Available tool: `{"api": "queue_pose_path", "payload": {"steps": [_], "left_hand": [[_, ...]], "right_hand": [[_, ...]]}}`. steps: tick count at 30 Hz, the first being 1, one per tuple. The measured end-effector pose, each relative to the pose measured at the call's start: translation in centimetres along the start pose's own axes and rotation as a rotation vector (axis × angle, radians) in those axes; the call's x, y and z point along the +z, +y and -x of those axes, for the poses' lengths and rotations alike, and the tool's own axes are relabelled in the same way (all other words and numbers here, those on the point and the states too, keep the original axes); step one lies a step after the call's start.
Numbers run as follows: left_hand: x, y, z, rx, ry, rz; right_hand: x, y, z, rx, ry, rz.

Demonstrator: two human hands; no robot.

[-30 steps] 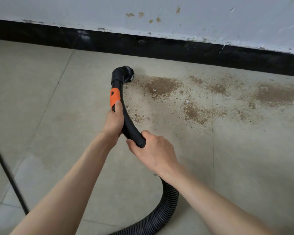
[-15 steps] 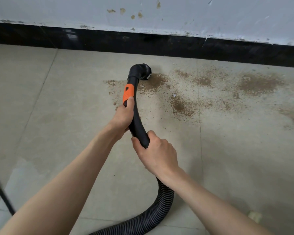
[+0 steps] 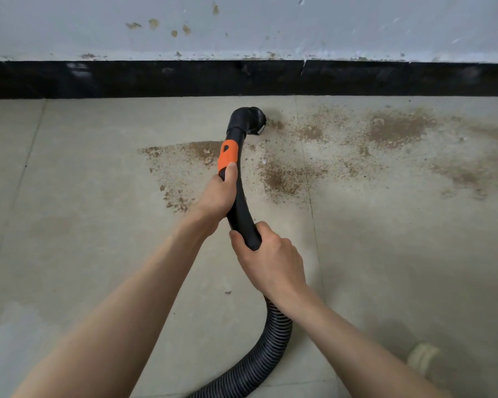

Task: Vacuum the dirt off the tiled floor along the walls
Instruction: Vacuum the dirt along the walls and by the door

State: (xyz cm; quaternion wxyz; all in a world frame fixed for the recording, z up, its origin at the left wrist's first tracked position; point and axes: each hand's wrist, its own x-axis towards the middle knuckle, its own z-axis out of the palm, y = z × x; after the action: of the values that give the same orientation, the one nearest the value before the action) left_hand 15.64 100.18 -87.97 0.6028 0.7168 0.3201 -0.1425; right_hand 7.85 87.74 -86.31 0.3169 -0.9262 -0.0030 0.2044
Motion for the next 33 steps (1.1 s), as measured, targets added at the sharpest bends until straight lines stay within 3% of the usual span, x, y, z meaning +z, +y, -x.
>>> {"api": "queue_pose_path", "payload": {"steps": [6, 11, 27, 33], "left_hand": [[0.6, 2.0, -2.2, 0.009, -0.020, 0.000], [-1.6, 2.5, -2.3, -0.063, 0.010, 0.026], [-13.3, -3.4, 1.2, -0.165, 0.400, 0.314], [-14.8, -5.6, 4.1, -0.182, 0.434, 0.370]], "right_hand": [[-0.8, -0.4, -2.8, -0.001, 0.033, -0.021], [-0.2, -2.5, -3.4, -0.008, -0.041, 0.021], [5.1, -9.2, -2.0, -0.339, -0.336, 0.121], [6.5, -9.8, 0.3, -0.395, -0.404, 0.159]]}}
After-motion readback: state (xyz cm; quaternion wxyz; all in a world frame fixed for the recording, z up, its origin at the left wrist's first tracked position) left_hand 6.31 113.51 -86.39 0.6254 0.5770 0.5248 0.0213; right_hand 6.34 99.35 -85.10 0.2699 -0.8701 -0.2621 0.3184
